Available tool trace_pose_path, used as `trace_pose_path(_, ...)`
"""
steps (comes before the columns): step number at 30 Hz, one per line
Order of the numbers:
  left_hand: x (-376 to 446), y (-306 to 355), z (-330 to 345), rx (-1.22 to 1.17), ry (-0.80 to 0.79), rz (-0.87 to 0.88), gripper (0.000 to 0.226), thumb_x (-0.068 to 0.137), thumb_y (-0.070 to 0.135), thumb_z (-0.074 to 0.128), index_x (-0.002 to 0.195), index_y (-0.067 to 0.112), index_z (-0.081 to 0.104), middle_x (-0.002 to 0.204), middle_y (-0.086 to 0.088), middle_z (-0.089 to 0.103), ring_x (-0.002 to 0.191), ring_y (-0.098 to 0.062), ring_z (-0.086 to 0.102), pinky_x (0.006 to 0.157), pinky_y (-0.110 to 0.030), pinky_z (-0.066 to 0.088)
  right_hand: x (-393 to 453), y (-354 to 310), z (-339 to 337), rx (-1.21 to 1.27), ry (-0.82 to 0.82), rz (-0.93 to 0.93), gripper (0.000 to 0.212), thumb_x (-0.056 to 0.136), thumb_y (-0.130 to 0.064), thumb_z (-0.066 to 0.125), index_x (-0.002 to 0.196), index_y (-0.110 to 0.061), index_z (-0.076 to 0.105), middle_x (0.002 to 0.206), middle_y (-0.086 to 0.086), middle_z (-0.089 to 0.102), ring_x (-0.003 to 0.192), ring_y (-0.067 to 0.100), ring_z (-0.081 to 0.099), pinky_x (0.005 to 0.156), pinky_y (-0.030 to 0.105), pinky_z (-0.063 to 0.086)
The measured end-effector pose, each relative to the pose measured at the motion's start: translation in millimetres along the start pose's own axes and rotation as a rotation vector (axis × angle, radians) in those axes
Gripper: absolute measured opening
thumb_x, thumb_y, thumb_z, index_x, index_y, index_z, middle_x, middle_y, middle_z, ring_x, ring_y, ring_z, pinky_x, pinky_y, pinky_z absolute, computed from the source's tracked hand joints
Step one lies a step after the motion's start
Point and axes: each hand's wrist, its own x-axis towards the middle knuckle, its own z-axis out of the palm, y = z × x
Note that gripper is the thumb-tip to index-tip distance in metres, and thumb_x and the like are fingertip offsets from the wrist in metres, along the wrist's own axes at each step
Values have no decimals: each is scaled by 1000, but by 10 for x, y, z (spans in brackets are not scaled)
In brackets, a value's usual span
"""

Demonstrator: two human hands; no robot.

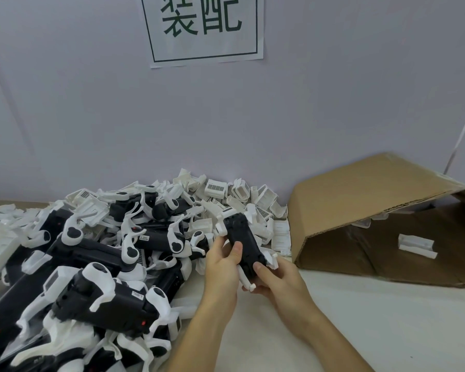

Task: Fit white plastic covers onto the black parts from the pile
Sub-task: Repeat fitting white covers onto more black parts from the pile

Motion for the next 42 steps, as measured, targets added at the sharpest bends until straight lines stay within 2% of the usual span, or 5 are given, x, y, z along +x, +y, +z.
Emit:
trace_pose_path(10, 10, -10, 0, 22, 27, 21, 20, 103, 0, 46, 113, 6, 62, 86, -3, 75, 87, -29, 69, 87, -49, 54, 27, 43, -11, -21, -20, 0, 21, 97, -3, 51, 108, -11, 67, 93, 15, 76, 77, 24, 71, 81, 45, 57)
trace_pose_path(15, -19, -10, 30, 137, -22, 74, 23, 103, 3, 45, 110, 17, 62, 85, 5, 76, 76, -15, 72, 63, -27, 57, 13, 24, -2, -49, 29, -7, 19, 101, -4, 49, 111, -9, 64, 91, 15, 75, 74, 26, 70, 80, 49, 59)
trace_pose_path(22, -37, -12, 34, 148, -9, 65, 20, 103, 3, 46, 108, 16, 61, 82, 8, 76, 71, -10, 72, 54, -23, 54, -4, -21, 5, 43, -7, 38, 17, 101, -6, 53, 114, -5, 63, 96, 20, 74, 80, 33, 68, 78, 47, 57)
trace_pose_path(29, -15, -1, 31, 66, 30, 11, 20, 102, 2, 47, 115, 9, 61, 100, -10, 74, 94, -35, 69, 83, -46, 56, 14, 8, -13, 89, -57, 32, 33, 85, -17, 59, 115, -4, 63, 84, 12, 72, 72, 23, 64, 73, 40, 53)
trace_pose_path(42, -34, -17, 13, 259, -73, 134, 23, 103, 4, 47, 105, 21, 61, 88, 9, 76, 78, -7, 72, 61, -16, 53, -13, 26, -11, 41, 39, 18, 23, 100, -1, 48, 111, -14, 64, 93, 12, 74, 72, 21, 67, 67, 33, 56)
